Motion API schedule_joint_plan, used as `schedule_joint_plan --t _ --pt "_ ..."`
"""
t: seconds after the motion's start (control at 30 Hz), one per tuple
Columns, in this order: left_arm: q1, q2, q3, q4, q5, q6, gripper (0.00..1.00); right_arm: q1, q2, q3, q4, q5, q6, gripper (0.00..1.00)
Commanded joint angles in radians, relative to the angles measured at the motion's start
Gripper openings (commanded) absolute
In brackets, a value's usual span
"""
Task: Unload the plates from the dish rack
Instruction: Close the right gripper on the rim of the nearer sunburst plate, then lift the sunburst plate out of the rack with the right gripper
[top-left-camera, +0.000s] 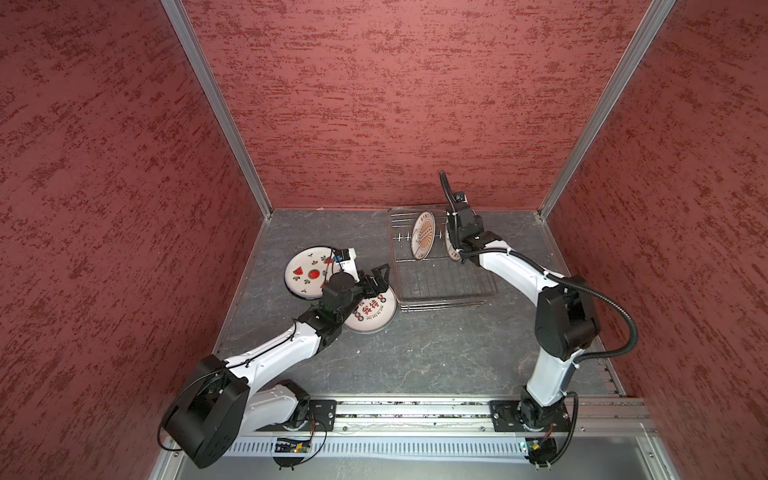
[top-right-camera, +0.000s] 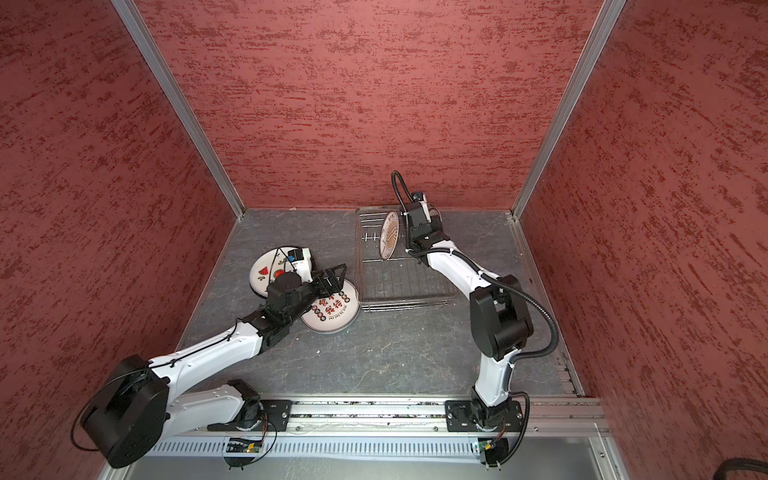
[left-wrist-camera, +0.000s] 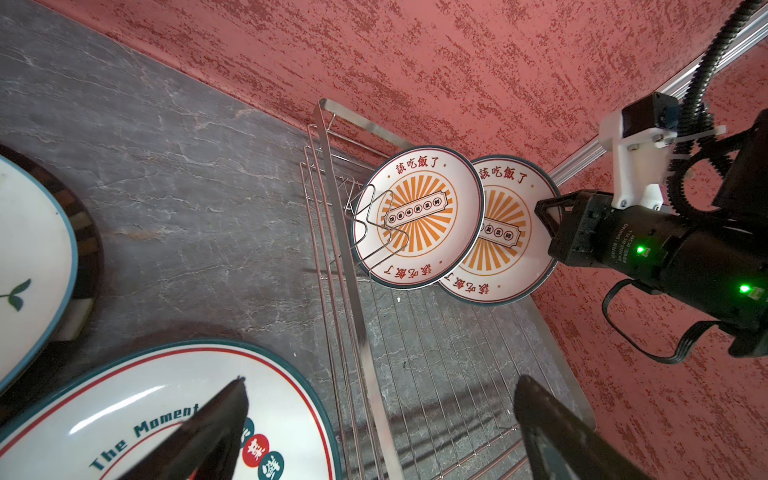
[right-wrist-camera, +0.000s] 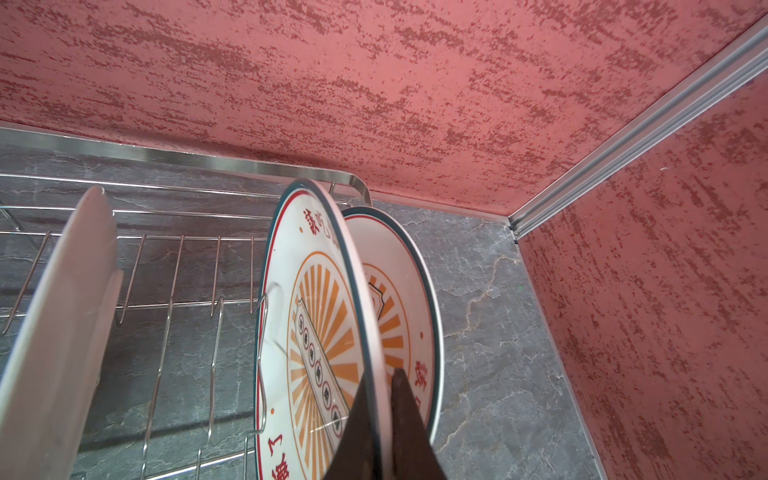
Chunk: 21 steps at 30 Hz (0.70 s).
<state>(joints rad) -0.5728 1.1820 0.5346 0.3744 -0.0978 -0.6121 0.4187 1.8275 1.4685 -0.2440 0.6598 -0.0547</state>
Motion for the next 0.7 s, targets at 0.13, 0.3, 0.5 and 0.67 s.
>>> schedule_joint_plan --t 0.13,0.3,0.5,0.67 --pt "-0.006 0.001 -0.007 0.026 0.012 0.015 0.99 0.016 -0.089 0.004 0.065 0.067 -0.045 0.02" --pt "-0.009 -0.004 -0.008 0.024 0.011 0.017 0.99 0.035 -0.128 0.004 0.076 0.09 -0.058 0.02" --pt "-0.009 -0.023 -0.004 0.014 0.001 0.036 1.0 0.065 -0.205 -0.036 0.096 0.142 -0.06 0.02" --pt "-0.044 -0.077 0.009 -0.046 -0.114 0.097 0.99 0.097 -0.322 -0.114 0.121 0.145 -0.005 0.01"
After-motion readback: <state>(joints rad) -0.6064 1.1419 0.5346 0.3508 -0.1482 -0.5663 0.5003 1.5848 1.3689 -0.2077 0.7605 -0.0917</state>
